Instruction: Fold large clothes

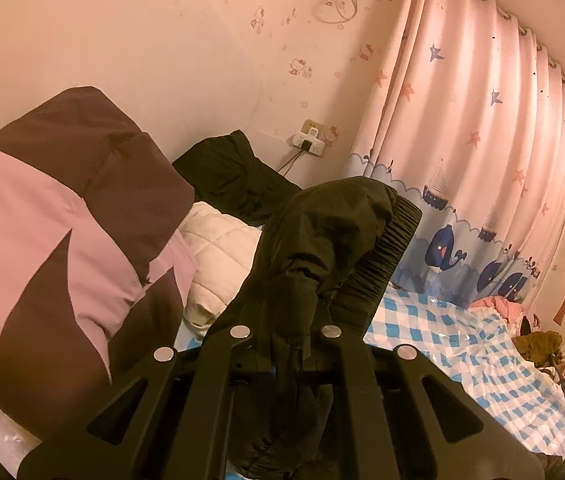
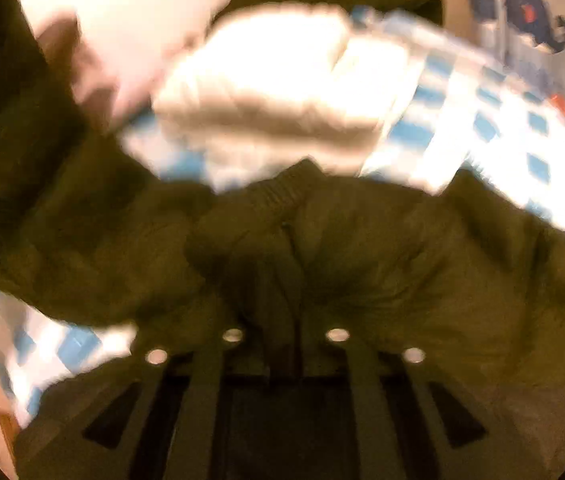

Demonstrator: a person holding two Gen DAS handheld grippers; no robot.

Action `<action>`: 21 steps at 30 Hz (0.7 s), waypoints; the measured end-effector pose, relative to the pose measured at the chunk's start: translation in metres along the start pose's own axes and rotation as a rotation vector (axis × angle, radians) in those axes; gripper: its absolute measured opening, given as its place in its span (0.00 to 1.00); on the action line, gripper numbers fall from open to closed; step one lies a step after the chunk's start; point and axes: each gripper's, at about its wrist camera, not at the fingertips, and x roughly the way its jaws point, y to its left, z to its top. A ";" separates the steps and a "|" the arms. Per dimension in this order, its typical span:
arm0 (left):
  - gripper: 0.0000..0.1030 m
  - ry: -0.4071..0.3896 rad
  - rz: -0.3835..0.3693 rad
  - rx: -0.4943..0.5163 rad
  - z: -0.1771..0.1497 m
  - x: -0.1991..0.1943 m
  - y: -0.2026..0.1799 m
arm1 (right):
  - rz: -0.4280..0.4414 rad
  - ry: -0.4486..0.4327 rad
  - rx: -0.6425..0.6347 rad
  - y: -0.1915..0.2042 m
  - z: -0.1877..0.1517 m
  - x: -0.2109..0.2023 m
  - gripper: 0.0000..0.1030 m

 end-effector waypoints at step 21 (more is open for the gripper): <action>0.05 0.133 -0.407 0.140 -0.032 0.089 -0.249 | 0.746 -0.334 0.729 -0.244 -0.129 -0.178 0.85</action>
